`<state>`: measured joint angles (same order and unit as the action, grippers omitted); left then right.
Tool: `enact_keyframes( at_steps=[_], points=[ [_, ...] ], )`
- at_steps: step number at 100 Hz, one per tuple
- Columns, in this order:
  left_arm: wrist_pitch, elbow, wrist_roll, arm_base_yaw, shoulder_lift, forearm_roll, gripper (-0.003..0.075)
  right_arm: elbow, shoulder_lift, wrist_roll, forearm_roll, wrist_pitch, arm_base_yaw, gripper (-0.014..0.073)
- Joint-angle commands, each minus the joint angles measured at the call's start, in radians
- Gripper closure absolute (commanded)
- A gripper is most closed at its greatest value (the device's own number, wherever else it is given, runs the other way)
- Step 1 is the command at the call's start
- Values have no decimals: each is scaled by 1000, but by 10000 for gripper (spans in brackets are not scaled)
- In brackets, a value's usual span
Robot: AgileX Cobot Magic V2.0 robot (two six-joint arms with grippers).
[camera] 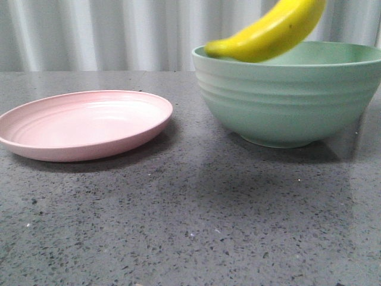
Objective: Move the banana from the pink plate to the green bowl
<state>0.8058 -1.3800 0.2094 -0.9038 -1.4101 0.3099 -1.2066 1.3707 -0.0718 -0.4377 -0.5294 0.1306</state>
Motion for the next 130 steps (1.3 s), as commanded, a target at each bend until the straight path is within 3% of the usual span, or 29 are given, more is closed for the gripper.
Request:
enact_keyframes(
  at_steps=[1, 10, 22, 29, 62, 70, 75, 89, 93, 114, 130],
  points=[
    [-49, -33, 4, -8, 36, 17, 261, -35, 6, -14, 18, 57, -5, 487],
    [-49, -33, 4, -8, 36, 17, 261, -35, 29, -14, 18, 36, -5, 398],
    [-49, -33, 4, -8, 36, 20, 261, -35, 36, -14, 16, 35, -5, 151],
    [-49, -33, 4, -8, 36, 23, 261, -38, 27, -14, 14, 39, -5, 71],
    [-64, -33, 4, -8, 36, 27, 262, -41, -68, -30, 79, 73, -5, 61],
    [-75, -33, 4, -8, 36, 27, 311, -41, -106, -30, 116, 58, -5, 113],
    [-83, -33, 4, -8, 38, 27, 403, -39, -131, -30, 127, 44, -5, 200],
    [-99, -33, 4, -8, 57, 27, 704, -39, -201, -30, 127, 20, -5, 571],
    [-101, -33, 4, -8, 64, 23, 738, -39, -220, -30, 127, 14, -5, 666],
    [-117, -10, 4, -8, 130, -4, 741, -35, -306, -108, 136, -19, -3, 657],
    [-221, 89, 15, -8, 229, -23, 741, 61, -409, -119, 136, 41, -3, 657]
  ],
)
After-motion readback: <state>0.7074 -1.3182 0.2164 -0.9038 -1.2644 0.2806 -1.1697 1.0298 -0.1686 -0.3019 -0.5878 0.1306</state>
